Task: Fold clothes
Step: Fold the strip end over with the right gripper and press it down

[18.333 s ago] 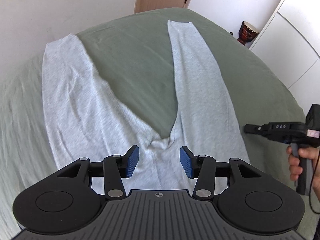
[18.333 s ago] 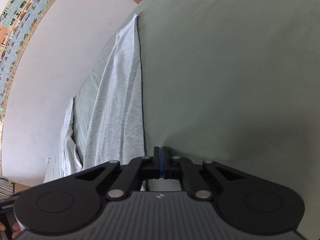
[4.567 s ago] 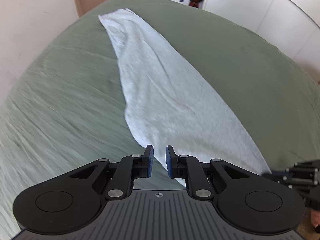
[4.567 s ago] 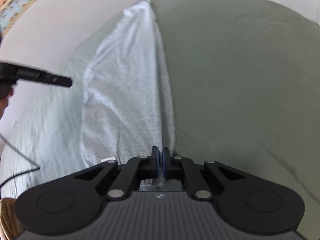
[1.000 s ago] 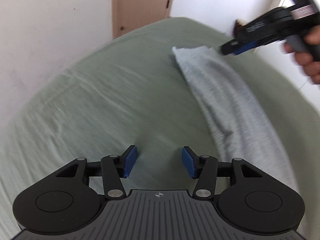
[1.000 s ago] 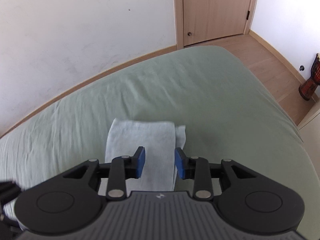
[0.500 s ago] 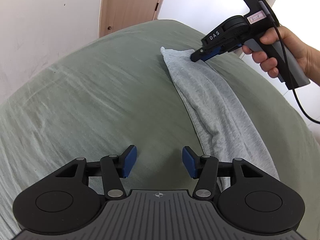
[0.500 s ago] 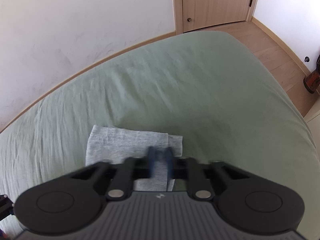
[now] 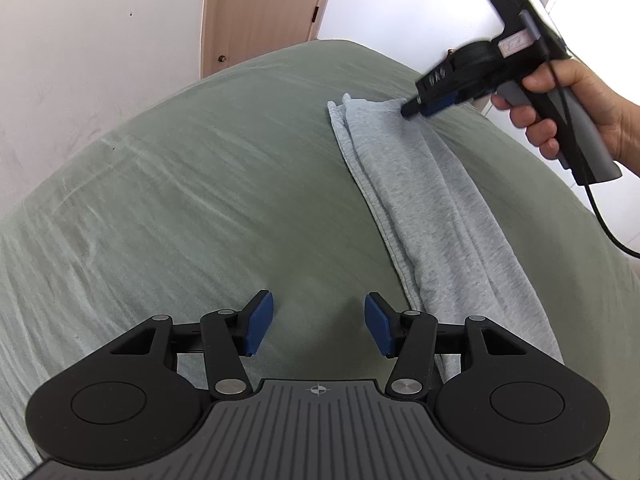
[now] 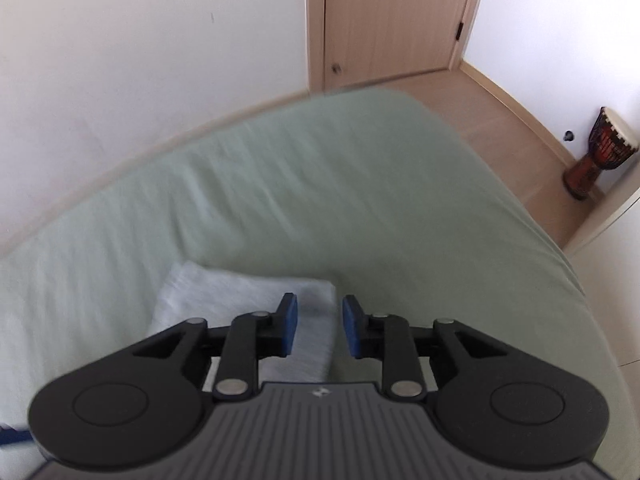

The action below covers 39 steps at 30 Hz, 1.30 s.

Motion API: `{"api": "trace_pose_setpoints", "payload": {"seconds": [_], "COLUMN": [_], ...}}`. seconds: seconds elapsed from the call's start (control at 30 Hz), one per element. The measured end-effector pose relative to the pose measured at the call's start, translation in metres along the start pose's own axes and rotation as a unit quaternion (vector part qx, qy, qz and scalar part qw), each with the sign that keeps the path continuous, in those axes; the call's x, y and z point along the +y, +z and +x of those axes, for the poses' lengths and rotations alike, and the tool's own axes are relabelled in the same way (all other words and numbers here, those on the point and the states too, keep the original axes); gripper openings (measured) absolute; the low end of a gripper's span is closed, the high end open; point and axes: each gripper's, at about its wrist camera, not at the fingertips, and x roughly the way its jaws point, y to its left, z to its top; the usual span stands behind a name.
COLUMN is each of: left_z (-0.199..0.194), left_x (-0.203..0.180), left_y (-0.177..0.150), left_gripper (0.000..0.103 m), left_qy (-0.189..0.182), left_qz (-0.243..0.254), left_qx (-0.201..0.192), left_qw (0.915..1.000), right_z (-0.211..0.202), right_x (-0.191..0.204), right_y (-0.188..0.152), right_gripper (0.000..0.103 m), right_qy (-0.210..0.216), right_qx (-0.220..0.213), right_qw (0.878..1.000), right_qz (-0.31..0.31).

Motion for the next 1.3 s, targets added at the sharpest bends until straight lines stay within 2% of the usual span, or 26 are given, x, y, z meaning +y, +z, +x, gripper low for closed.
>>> {"api": "trace_pose_setpoints", "payload": {"seconds": [0.07,0.1,0.2,0.4,0.47,0.53,0.63,0.77,0.87,0.93,0.97,1.07,1.17,1.3], "left_z": [0.001,0.002,0.003,0.004,0.004,0.004,0.004,0.003,0.002,0.002,0.003,0.002,0.001,-0.006], "left_x": [-0.001,-0.002,-0.003,-0.004,-0.004,-0.004,-0.004,-0.004,-0.006,-0.008,-0.009,-0.011,-0.012,-0.023], "left_y": [0.000,0.000,0.000,0.000,0.000,-0.001,-0.001,-0.001,-0.002,-0.003,-0.003,-0.004,-0.004,-0.007], "left_gripper": [0.050,0.050,0.050,0.050,0.050,0.050,0.050,0.050,0.050,0.050,0.050,0.050,0.050,0.050], "left_qy": [0.001,0.002,0.003,0.003,0.002,0.002,0.002,0.002,0.004,0.008,0.010,0.013,0.012,0.011], "left_qz": [0.002,0.003,0.006,0.008,0.007,0.007,0.008,0.007,0.010,0.015,0.016,0.019,0.019,0.032], "left_qx": [0.001,0.001,0.001,0.001,0.001,0.001,0.002,0.002,0.002,0.001,0.001,0.000,0.001,-0.001], "left_qw": [1.0000,1.0000,1.0000,1.0000,1.0000,1.0000,1.0000,1.0000,0.9999,0.9999,0.9998,0.9997,0.9997,0.9994], "right_z": [-0.008,-0.008,0.005,0.021,0.025,0.030,0.034,0.035,0.040,0.036,0.030,-0.005,-0.036,-0.099], "right_x": [0.005,0.013,0.048,0.069,0.068,0.066,0.069,0.065,0.063,0.063,0.063,0.053,0.041,0.013], "right_y": [0.004,0.007,0.010,0.011,0.010,0.009,0.011,0.017,0.015,0.013,0.012,-0.002,-0.030,-0.109], "right_gripper": [0.027,0.027,0.027,0.027,0.022,0.004,0.003,0.003,0.007,0.024,0.024,0.024,0.024,0.024], "right_qy": [0.029,0.045,0.058,0.013,0.010,0.007,0.005,0.030,0.036,0.035,0.036,0.054,0.062,0.053], "right_qx": [-0.007,0.002,0.032,0.043,0.047,0.057,0.055,0.047,0.054,0.048,0.041,0.016,0.014,0.026], "right_qw": [1.000,0.999,0.998,0.998,0.998,0.998,0.998,0.998,0.998,0.998,0.999,0.998,0.998,0.998], "right_qz": [0.009,0.007,-0.022,-0.033,-0.032,-0.024,-0.016,0.019,0.015,0.000,-0.002,0.011,0.007,0.012]}}
